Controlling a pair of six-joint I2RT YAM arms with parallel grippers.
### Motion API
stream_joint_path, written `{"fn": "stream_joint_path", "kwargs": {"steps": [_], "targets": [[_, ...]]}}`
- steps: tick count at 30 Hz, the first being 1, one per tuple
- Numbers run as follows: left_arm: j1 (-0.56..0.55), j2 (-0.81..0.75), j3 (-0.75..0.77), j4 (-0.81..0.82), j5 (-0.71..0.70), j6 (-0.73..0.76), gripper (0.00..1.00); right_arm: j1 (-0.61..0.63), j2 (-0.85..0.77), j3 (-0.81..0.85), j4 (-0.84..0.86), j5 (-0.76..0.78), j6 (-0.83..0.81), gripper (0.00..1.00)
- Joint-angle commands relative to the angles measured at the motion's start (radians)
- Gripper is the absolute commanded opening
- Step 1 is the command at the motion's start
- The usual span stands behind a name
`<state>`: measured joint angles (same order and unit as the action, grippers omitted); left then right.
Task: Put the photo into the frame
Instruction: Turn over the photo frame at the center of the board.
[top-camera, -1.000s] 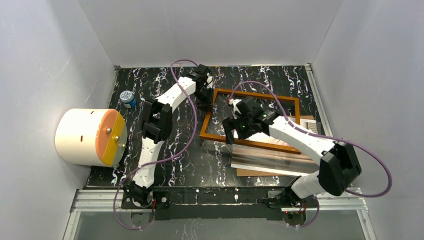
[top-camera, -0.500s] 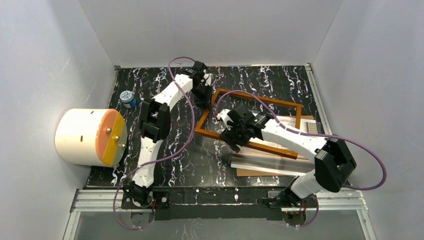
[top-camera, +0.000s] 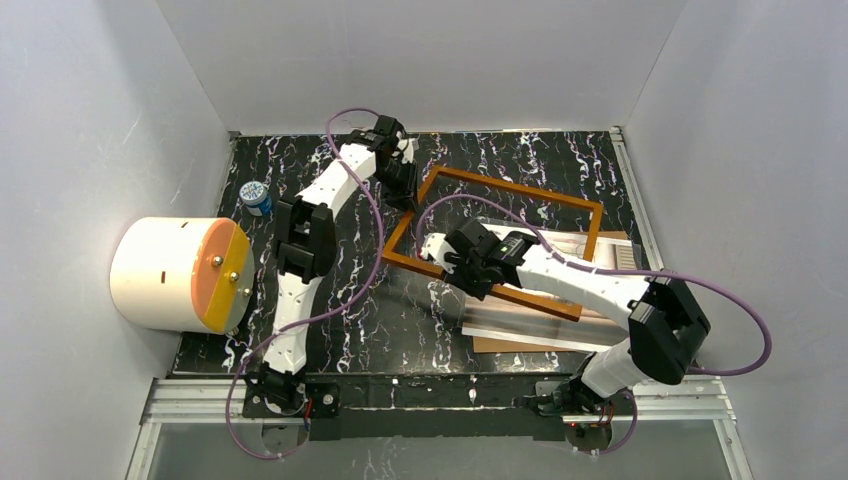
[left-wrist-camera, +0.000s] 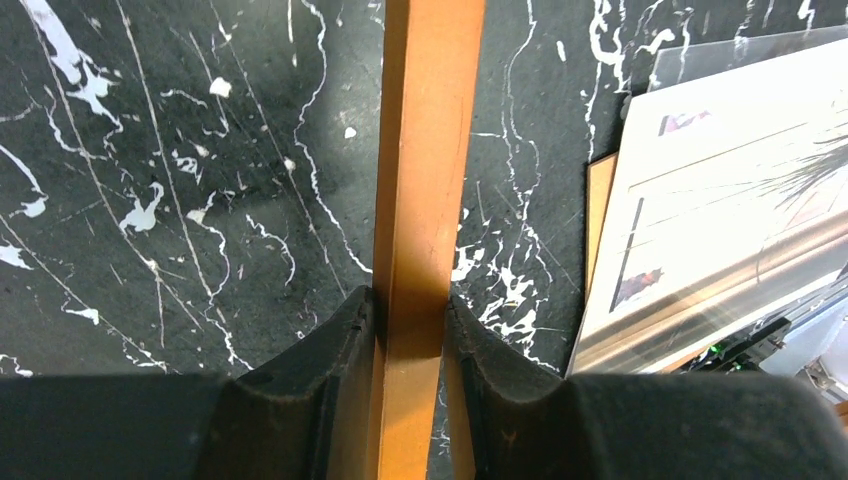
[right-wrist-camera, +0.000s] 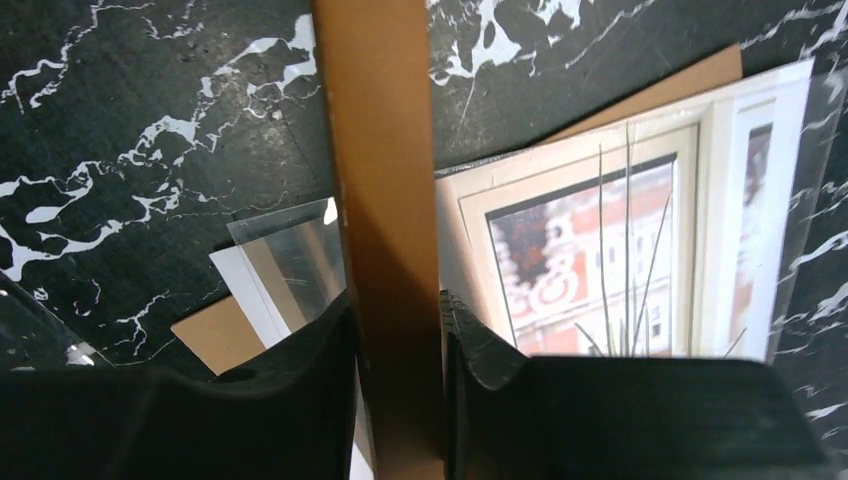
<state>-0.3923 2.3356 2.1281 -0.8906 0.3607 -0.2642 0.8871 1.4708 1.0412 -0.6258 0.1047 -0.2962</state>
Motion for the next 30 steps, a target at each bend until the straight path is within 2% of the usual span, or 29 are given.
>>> {"fn": "stream_joint_path", "kwargs": {"steps": [1, 4, 5, 8, 14, 19, 21, 24, 28, 30], "targets": [[0.039, -0.053, 0.051, -0.028, 0.048, -0.041, 0.09, 0.002, -0.012, 0.078, 0.028, 0.101, -0.012, 0.26], [0.052, -0.091, 0.064, -0.019, 0.016, -0.065, 0.35, 0.002, -0.009, 0.121, 0.027, 0.105, -0.018, 0.15], [0.054, -0.106, 0.071, -0.017, -0.004, -0.070, 0.46, 0.001, -0.004, 0.141, 0.023, 0.104, -0.020, 0.10], [0.067, -0.155, 0.097, -0.006, -0.042, -0.087, 0.64, 0.001, 0.008, 0.195, 0.018, 0.099, -0.030, 0.02], [0.106, -0.296, 0.127, 0.026, -0.119, -0.128, 0.82, 0.001, 0.027, 0.276, 0.028, 0.084, -0.046, 0.01], [0.120, -0.421, 0.143, 0.037, -0.265, -0.160, 0.92, -0.003, 0.044, 0.366, 0.067, 0.040, 0.007, 0.01], [0.121, -0.470, 0.139, 0.036, -0.338, -0.182, 0.98, -0.010, 0.068, 0.413, 0.086, 0.013, 0.068, 0.01], [0.122, -0.579, 0.100, 0.045, -0.511, -0.251, 0.98, -0.023, 0.115, 0.507, 0.110, -0.032, 0.181, 0.01], [0.121, -0.865, -0.126, 0.297, -0.631, -0.286, 0.98, -0.094, 0.169, 0.641, 0.164, -0.215, 0.413, 0.01], [0.123, -0.928, -0.165, 0.340, -0.647, -0.286, 0.98, -0.132, 0.190, 0.690, 0.211, -0.294, 0.539, 0.01]]}}
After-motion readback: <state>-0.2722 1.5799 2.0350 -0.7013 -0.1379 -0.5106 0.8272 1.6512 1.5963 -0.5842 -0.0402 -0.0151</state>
